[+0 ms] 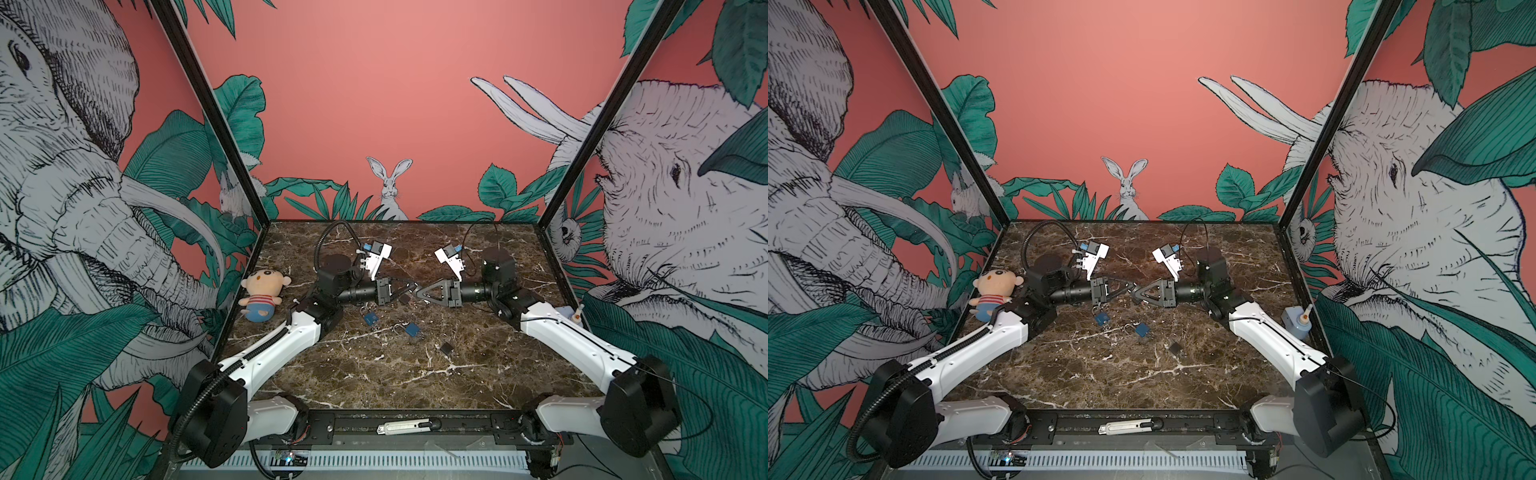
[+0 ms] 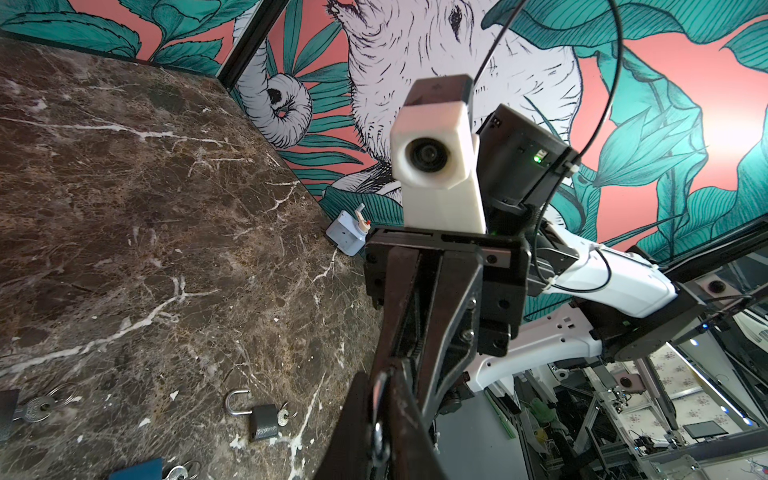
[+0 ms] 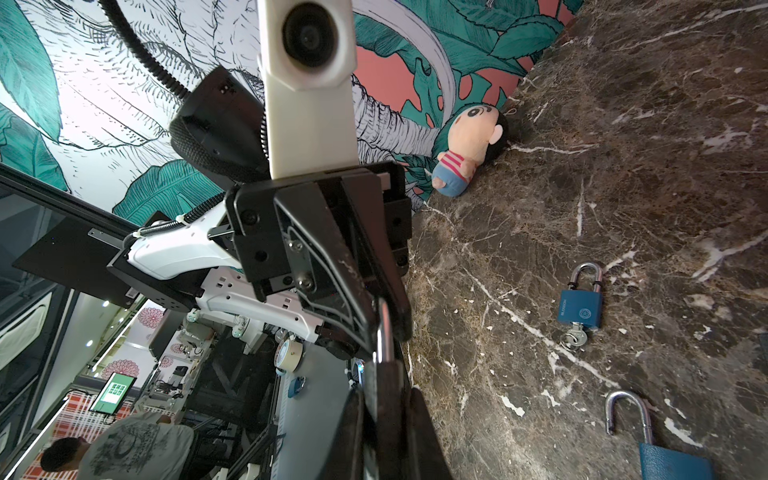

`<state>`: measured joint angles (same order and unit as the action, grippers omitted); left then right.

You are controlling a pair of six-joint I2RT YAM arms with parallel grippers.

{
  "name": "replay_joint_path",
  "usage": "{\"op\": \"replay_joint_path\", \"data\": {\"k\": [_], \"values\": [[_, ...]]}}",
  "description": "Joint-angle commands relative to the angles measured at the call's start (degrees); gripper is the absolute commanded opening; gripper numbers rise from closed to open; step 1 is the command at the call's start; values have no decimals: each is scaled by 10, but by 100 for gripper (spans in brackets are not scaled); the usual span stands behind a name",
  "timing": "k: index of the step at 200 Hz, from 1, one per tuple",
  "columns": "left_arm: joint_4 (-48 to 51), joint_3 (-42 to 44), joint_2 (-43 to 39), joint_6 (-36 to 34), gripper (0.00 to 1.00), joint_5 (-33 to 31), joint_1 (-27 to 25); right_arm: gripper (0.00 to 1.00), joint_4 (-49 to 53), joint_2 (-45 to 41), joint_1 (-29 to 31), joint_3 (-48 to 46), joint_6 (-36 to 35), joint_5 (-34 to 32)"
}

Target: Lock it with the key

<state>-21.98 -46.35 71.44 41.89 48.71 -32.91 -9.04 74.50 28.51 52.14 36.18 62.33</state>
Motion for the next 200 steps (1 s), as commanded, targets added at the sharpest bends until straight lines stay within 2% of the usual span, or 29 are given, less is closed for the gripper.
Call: {"op": "replay_joint_path", "data": {"k": [1,24,91,110,137,200], "values": [[21,13,-2,3,11,44,-19,0,-72,0,13,33,-13,-21],[34,12,2,-4,0,47,-19,0,-73,1,13,34,-13,-25],[51,10,4,-20,0,19,-18,0,-50,1,10,30,-31,-55],[45,7,7,-17,0,5,-17,11,-38,-7,5,24,-43,-71],[21,7,10,-6,0,-14,-12,33,-53,-18,-8,15,-28,-83],[20,-21,25,9,0,-22,10,47,-91,-65,-50,-23,9,-93]]}}
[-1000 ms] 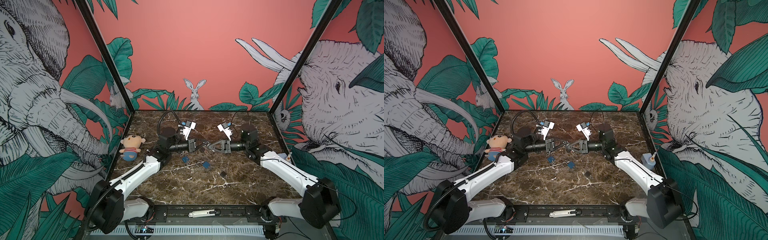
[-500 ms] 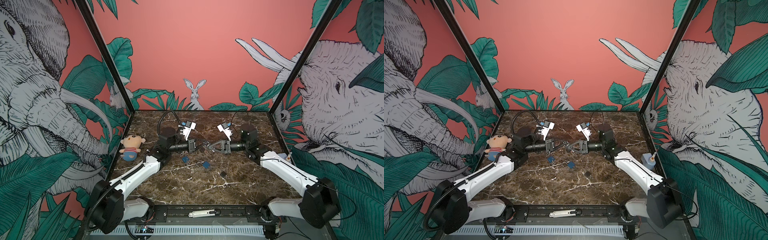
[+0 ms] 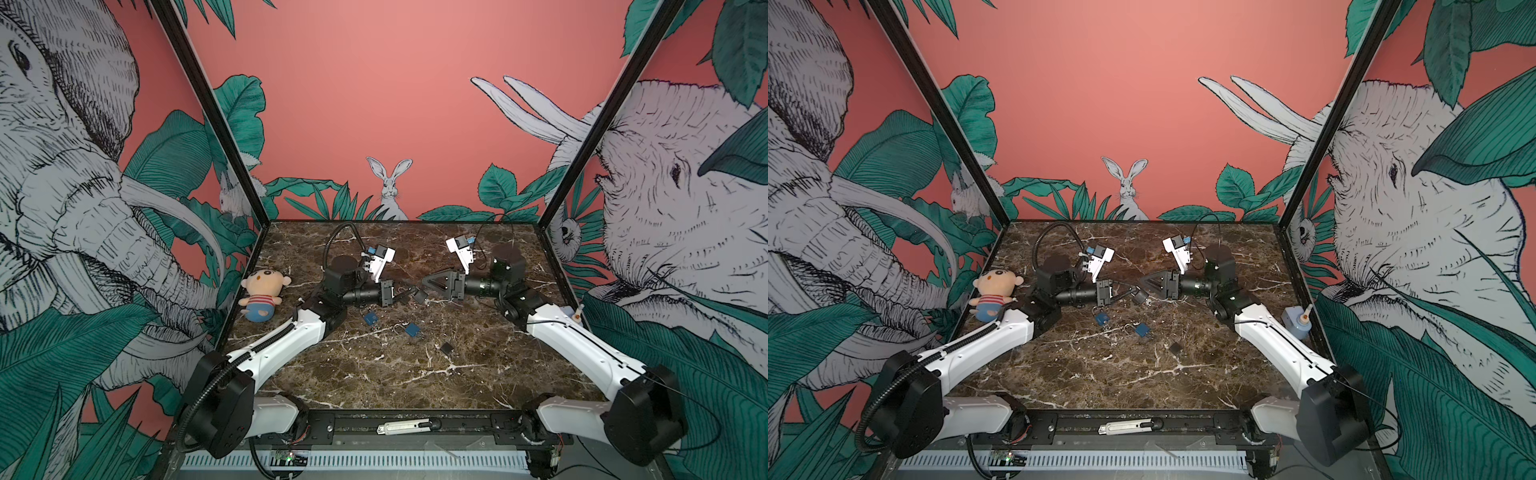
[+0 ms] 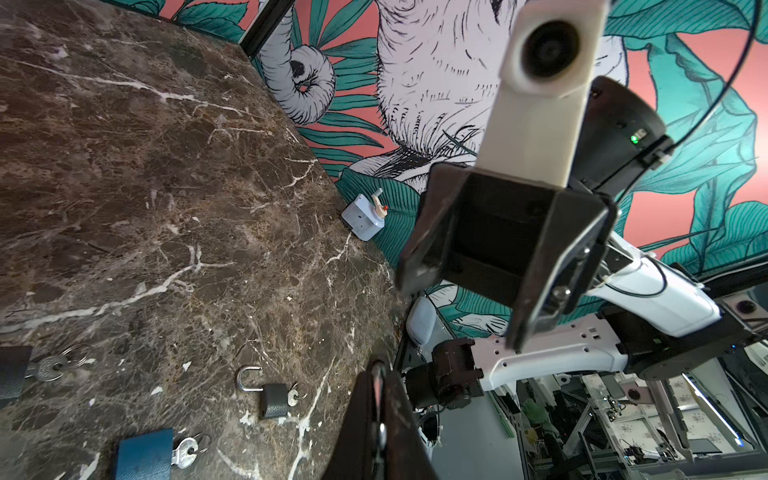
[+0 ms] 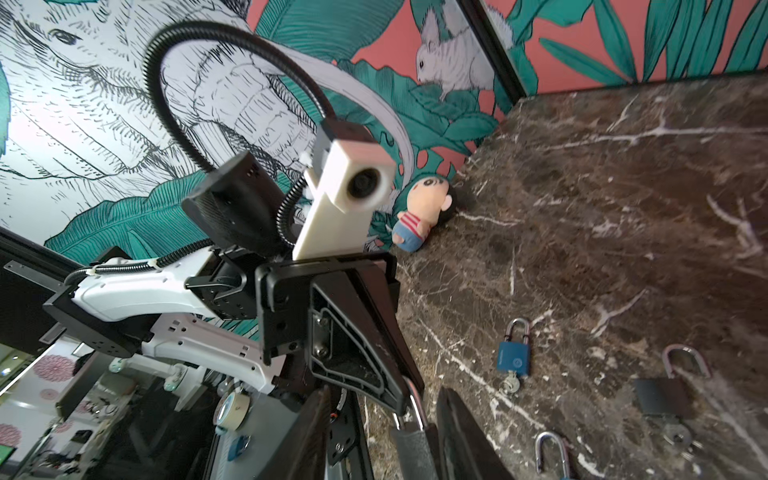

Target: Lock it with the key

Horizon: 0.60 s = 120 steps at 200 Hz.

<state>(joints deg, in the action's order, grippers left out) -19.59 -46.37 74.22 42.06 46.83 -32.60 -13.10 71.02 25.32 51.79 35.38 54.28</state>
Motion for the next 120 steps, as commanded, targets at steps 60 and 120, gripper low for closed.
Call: {"op": "replay_joint_path", "data": {"k": [60,120], "values": [[-2,-53,1,16,0,-17,12,49,-92,-84,-59,-81,64,5],[-27,-73,7,42,0,-7,12,49,-151,-63,-54,-103,101,33]]}}
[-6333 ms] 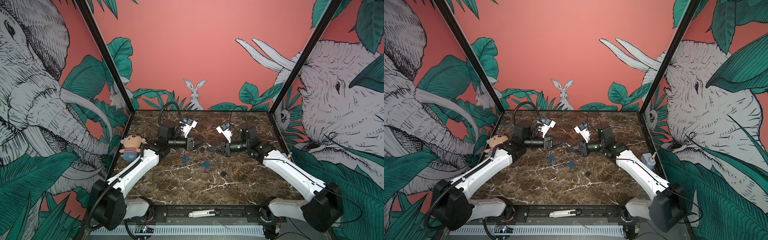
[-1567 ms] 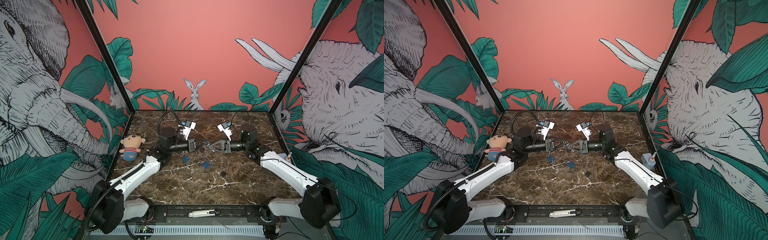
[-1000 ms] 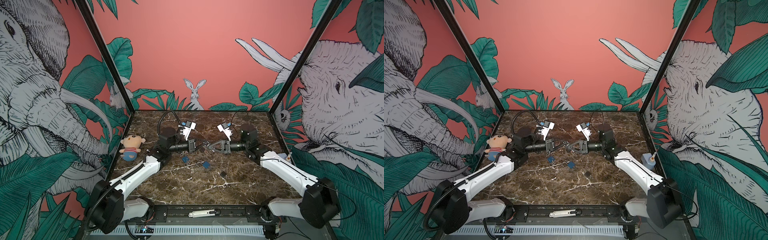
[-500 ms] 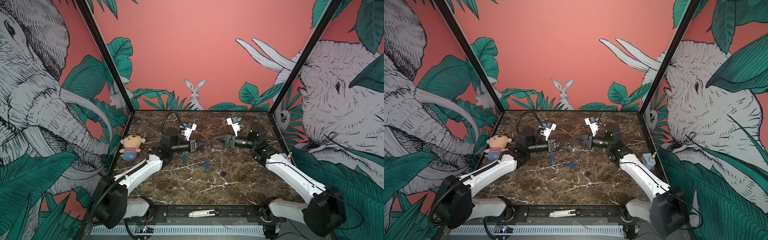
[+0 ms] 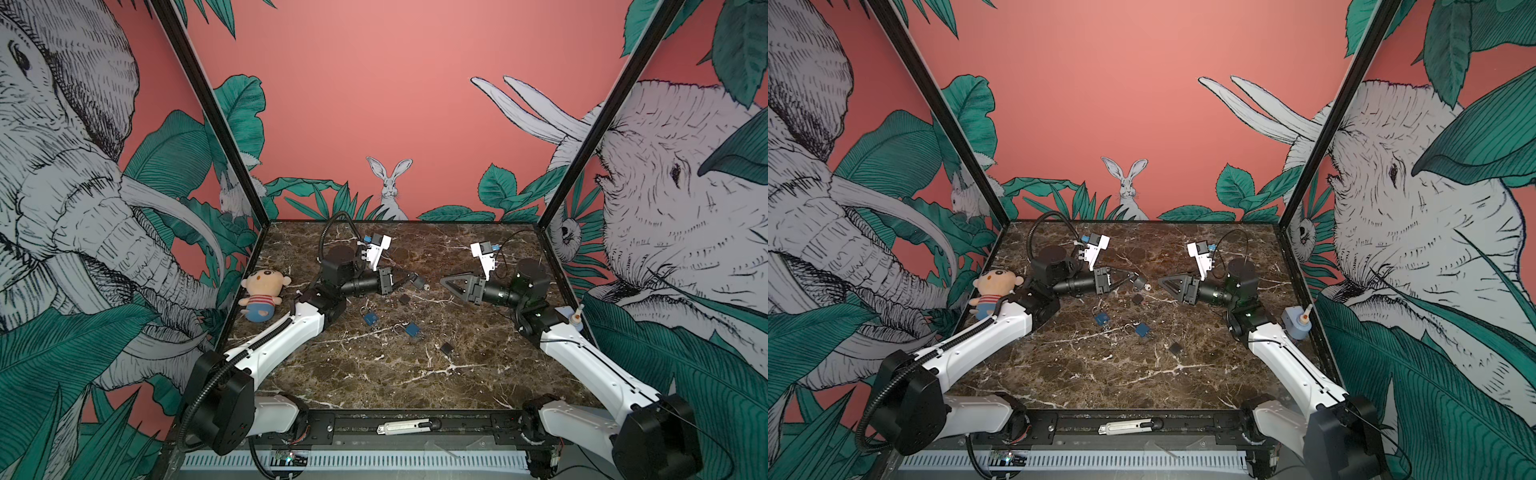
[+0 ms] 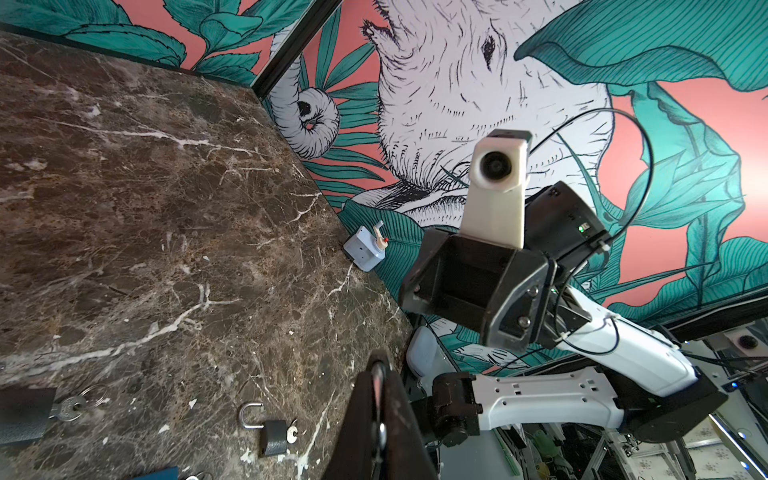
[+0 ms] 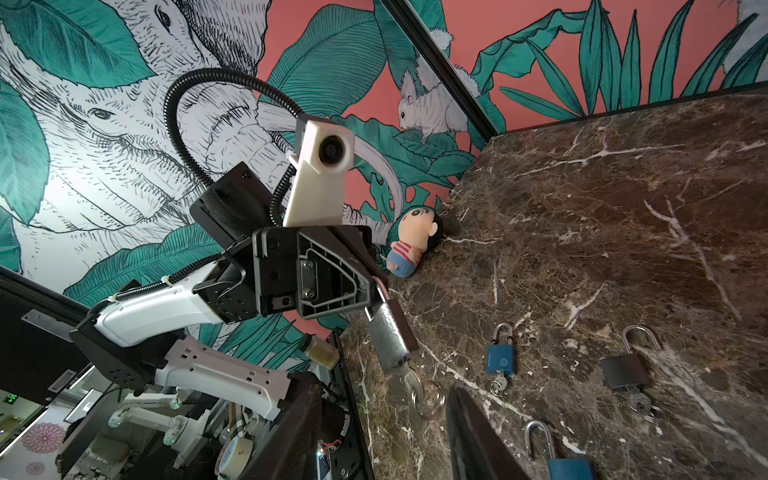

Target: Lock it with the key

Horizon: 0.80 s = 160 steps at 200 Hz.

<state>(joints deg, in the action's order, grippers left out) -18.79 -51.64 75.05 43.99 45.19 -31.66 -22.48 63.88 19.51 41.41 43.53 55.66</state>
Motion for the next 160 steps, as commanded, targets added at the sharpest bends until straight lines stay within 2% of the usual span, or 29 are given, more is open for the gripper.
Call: {"op": "replay_joint_path", "data": {"k": [1,28,75,100,121,160], "values": [[-37,-20,0,24,0,9,3,49,-58,9,5,1,20,20],[-56,-23,7,38,0,9,3,44,-80,32,19,8,31,38],[-80,-27,15,58,0,12,3,41,-77,50,33,11,21,35],[-79,-28,11,58,0,11,3,36,-78,56,36,15,19,33],[-82,-28,8,64,0,15,3,41,-67,62,36,20,9,29],[-78,-25,-2,62,0,12,3,42,-21,65,36,43,-26,19]]}}
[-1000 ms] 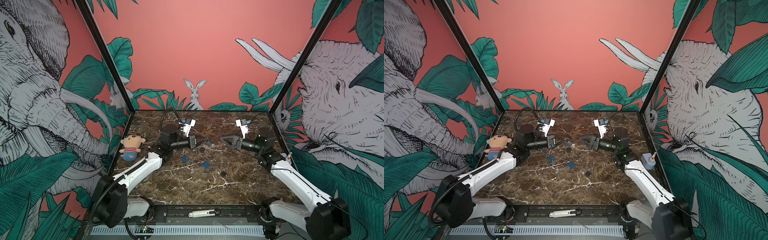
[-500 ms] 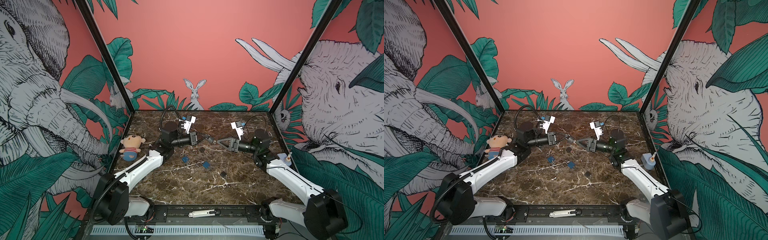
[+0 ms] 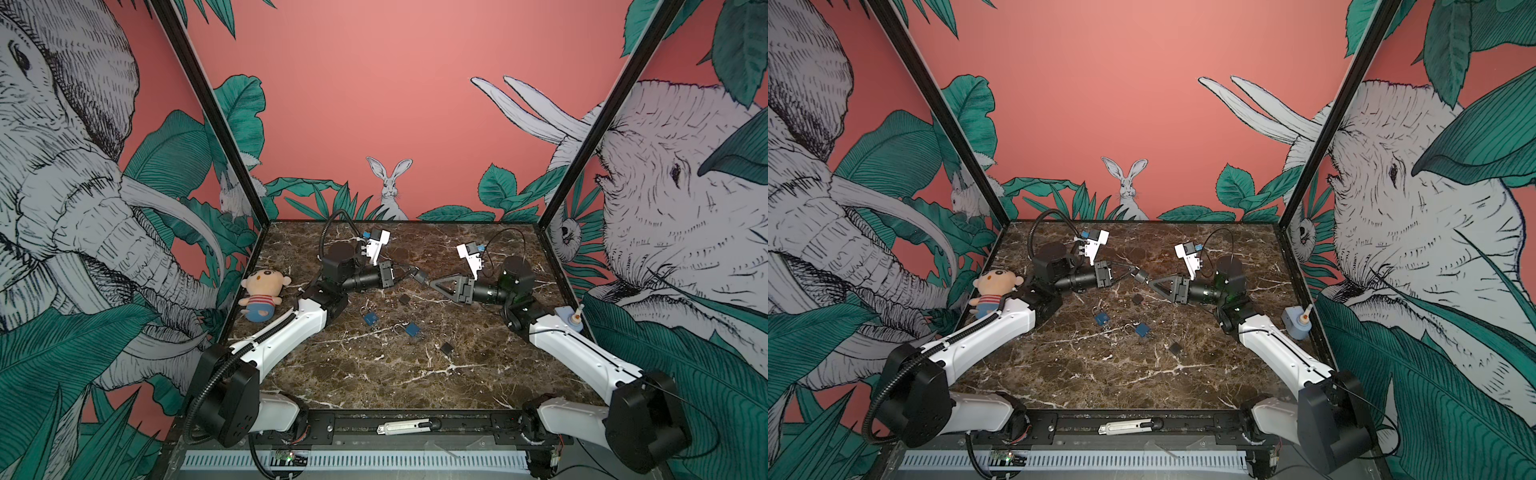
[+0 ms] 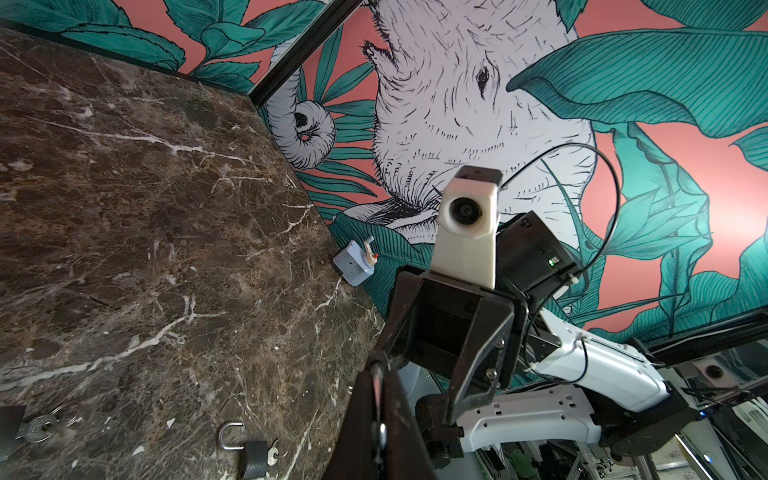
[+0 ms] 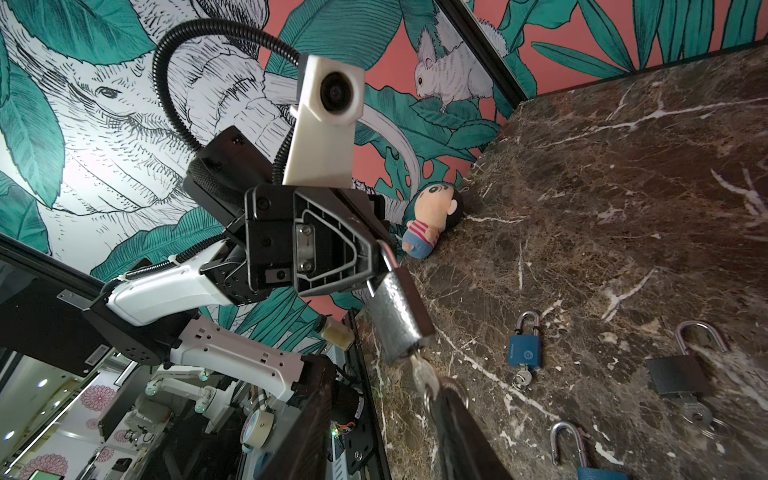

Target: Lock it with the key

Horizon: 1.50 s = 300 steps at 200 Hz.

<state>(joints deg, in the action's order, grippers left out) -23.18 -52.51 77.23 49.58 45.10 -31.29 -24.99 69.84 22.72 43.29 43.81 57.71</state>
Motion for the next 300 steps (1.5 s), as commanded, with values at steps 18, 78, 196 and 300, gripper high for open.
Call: {"op": "replay_joint_path", "data": {"k": [18,78,196,300], "values": [[-32,-16,-25,6,0,13,-1,43,15,9,4,32,-37,-2],[-23,-17,-31,2,0,10,-1,46,72,3,4,49,-82,-19],[-3,-17,-41,-11,0,8,-1,48,144,-1,3,78,-140,-49],[-19,-20,-31,0,0,2,-1,39,168,4,15,99,-154,-11]]}}
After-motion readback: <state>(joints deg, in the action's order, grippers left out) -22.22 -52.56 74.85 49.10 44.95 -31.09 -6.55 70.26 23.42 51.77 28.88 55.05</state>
